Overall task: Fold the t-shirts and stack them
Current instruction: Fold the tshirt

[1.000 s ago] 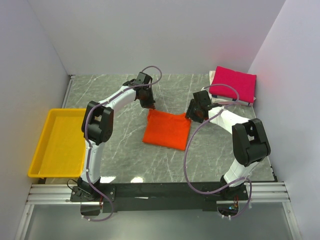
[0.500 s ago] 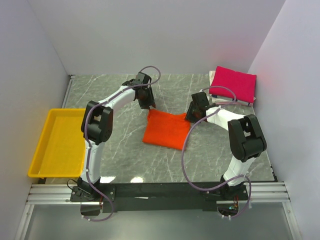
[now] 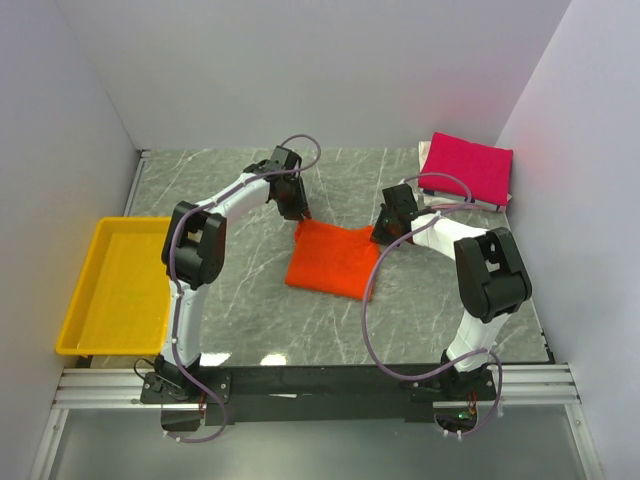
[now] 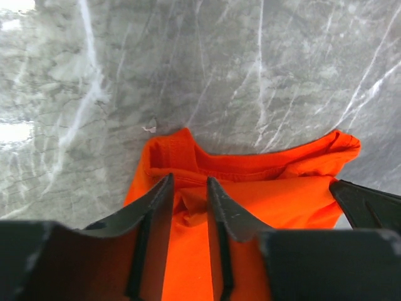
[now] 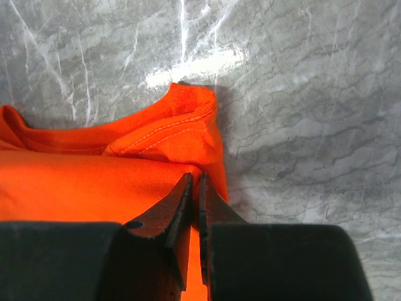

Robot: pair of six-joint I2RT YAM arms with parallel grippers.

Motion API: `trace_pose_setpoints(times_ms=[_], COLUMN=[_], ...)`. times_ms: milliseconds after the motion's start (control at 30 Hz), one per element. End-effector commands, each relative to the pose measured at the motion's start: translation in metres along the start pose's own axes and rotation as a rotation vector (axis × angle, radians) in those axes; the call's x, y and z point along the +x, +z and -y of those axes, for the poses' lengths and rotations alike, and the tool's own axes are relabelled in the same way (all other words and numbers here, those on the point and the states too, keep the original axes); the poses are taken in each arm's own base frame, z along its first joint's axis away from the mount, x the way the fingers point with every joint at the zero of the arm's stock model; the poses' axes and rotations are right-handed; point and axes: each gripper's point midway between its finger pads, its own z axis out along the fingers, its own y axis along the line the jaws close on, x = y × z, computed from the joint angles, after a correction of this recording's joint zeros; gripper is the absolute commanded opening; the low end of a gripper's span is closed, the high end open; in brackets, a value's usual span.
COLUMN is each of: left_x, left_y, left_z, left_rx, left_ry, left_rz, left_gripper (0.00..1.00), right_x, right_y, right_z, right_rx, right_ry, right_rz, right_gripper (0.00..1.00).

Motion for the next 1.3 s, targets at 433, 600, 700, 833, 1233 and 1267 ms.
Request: trace_pose_setpoints(times_ms=[433, 600, 700, 833, 1233, 1267], left_x=[-0.010, -0.010, -0.010, -0.014, -0.033, -0.035], left_y=[-0.043, -0.062, -0.070, -0.078, -0.049, -0.046], left_z=[0.027, 0.032, 0.031, 0.024, -0.007, -0.009], left_rx=[0.090, 0.105, 0.097, 0.070, 0.031, 0.031], left_ry=[-0.010, -0.011, -0.016, -0.035, -0.104, -0.106], left_rz=[0.073, 0.097, 0.108, 0.134, 0.130, 0.132], left_gripper=[0.01, 0.01, 0.01, 0.01, 0.01, 0.01], right_x=[-0.016, -0.025, -0.029, -0.036, -0.054, -0.054], right_y=[-0.013, -0.027, -0.034, -0.037, 0.000, 0.003], right_z=[-0.012, -0.015, -0.018, -0.025, -0.044, -0.045], right_rx=[-0.026, -0.030, -0.039, -0.056, -0.070, -0.075], right_ry=[0.004, 0.001, -0.002, -0.010, -0.048, -0.053], right_rz=[0.057, 0.093, 0.102, 0.116, 0.106, 0.103], right_gripper=[0.00, 0.00, 0.00, 0.00, 0.00, 0.01])
